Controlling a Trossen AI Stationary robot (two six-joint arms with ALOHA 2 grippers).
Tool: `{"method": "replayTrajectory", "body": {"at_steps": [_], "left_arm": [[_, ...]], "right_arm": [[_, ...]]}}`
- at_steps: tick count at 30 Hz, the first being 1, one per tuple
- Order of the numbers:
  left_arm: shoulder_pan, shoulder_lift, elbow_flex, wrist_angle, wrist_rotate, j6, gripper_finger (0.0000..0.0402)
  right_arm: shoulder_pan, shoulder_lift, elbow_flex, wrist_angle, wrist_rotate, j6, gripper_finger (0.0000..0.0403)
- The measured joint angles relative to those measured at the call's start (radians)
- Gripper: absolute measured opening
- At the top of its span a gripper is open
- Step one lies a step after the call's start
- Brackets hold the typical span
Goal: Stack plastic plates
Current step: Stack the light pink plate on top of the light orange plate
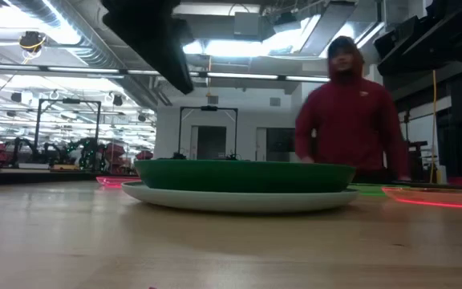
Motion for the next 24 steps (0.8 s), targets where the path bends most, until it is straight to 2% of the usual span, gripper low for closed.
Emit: {"method": "replayTrajectory", "body": {"at_steps": [4, 12, 24], "left_arm": [[-0.007, -0.045, 0.000, -0.079, -0.060, 0.022, 0.0099], [0.025, -0.166, -0.054, -0.126, -0.078, 0.021, 0.0099], [0.189, -0.430, -0.378, -0.018, -0.081, -0.033, 0.0098]], "right_arm": [[0.000, 0.000, 0.000, 0.000, 0.000, 0.000, 0.0117], [0.000, 0.000, 0.000, 0.000, 0.000, 0.001, 0.0117], [0.000, 0.000, 0.000, 0.000, 0.033, 0.001, 0.0117]]}}
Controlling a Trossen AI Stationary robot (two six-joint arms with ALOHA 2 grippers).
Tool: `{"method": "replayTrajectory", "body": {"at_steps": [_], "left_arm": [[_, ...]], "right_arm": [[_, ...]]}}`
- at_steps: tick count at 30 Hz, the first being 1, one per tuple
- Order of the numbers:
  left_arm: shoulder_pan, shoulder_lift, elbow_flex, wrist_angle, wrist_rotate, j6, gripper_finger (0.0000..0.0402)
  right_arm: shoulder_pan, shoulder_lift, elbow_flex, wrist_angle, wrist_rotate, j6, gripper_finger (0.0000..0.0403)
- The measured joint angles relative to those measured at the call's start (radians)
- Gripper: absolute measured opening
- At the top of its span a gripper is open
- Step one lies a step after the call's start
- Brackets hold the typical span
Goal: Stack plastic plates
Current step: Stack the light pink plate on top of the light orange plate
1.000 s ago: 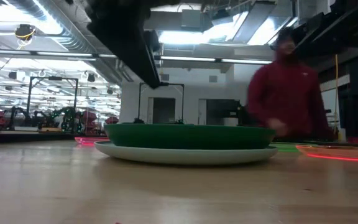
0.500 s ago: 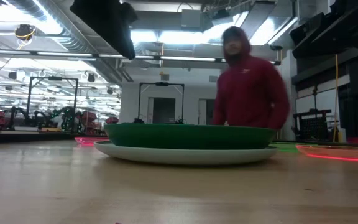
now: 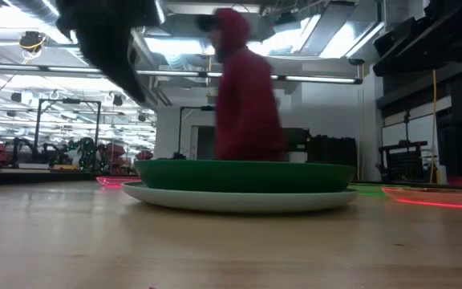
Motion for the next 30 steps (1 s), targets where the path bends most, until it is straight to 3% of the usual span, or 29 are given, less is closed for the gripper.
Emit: {"method": "replayTrajectory", "body": {"at_steps": [13, 23, 30], "left_arm": [[0.175, -0.016, -0.226, 0.026, -0.031, 0.008, 0.0098], [0.265, -0.016, -0.342, 0.236, -0.034, 0.287, 0.0098], [0.339, -0.016, -0.389, 0.337, -0.030, 0.323, 0.0098]], "right_arm": [[0.000, 0.000, 0.000, 0.002, 0.001, -0.005, 0.0117], [0.000, 0.018, 0.000, 0.002, 0.001, -0.006, 0.0117], [0.000, 0.066, 0.000, 0.005, 0.035, -0.026, 0.0117]]}}
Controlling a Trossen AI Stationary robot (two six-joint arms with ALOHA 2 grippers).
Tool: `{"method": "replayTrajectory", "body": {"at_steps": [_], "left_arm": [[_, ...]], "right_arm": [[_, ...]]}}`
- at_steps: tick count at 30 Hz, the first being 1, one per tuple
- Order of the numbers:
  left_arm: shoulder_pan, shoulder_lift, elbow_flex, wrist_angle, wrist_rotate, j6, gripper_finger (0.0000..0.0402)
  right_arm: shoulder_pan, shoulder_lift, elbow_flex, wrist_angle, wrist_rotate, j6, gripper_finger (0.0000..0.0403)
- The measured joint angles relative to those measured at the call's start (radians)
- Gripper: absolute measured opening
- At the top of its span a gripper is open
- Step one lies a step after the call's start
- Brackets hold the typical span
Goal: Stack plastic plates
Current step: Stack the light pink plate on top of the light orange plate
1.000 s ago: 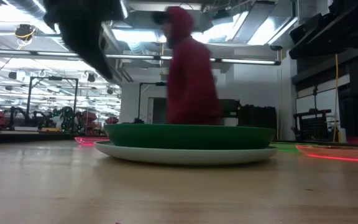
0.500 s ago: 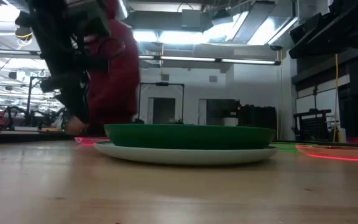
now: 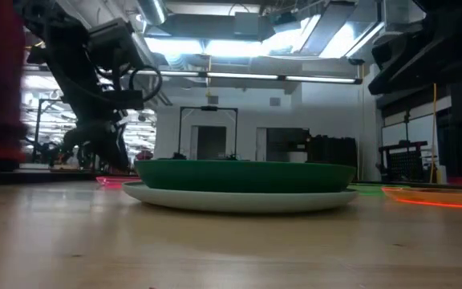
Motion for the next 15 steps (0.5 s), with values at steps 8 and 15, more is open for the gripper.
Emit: {"method": "replayTrajectory", "body": {"at_steps": [8, 15], "left_arm": [[0.070, 0.001, -0.034, 0.041, 0.017, 0.017, 0.0098], [0.119, 0.001, -0.072, 0.112, 0.039, 0.073, 0.0098]], "right_arm": [[0.000, 0.017, 0.000, 0.022, 0.018, -0.001, 0.0117], [0.000, 0.017, 0.000, 0.030, 0.018, -0.001, 0.0117]]}}
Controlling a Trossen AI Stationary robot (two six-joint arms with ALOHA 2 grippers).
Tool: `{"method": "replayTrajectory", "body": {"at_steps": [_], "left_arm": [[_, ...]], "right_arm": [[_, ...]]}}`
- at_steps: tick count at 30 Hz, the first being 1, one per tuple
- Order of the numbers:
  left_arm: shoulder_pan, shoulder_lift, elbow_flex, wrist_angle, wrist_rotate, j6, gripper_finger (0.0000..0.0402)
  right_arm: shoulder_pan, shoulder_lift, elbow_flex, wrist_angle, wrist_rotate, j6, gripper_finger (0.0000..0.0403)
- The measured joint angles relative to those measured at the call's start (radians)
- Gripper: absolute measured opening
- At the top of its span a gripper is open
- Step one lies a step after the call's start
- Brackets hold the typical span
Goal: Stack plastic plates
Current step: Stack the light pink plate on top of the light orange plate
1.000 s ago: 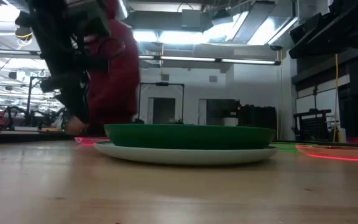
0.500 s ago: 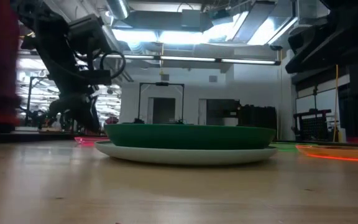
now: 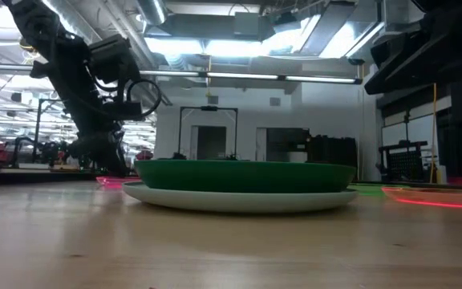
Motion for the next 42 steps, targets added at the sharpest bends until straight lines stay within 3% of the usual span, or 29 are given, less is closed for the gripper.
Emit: {"method": "replayTrajectory", "body": {"at_steps": [16, 20, 31, 42], "left_arm": [[0.035, 0.000, -0.008, 0.015, 0.062, 0.009, 0.0098], [0.023, 0.000, -0.008, 0.015, 0.021, 0.034, 0.0098], [0.027, 0.061, -0.008, 0.031, 0.031, 0.099, 0.0098], [0.034, 0.112, -0.008, 0.121, -0.050, 0.111, 0.0098]], "right_arm": [[0.000, 0.000, 0.000, 0.002, 0.000, 0.000, 0.0117], [0.000, 0.000, 0.000, 0.002, 0.006, -0.001, 0.0117], [0.000, 0.000, 0.000, 0.003, 0.008, 0.000, 0.0117], [0.000, 0.000, 0.000, 0.003, 0.024, -0.001, 0.0117]]}}
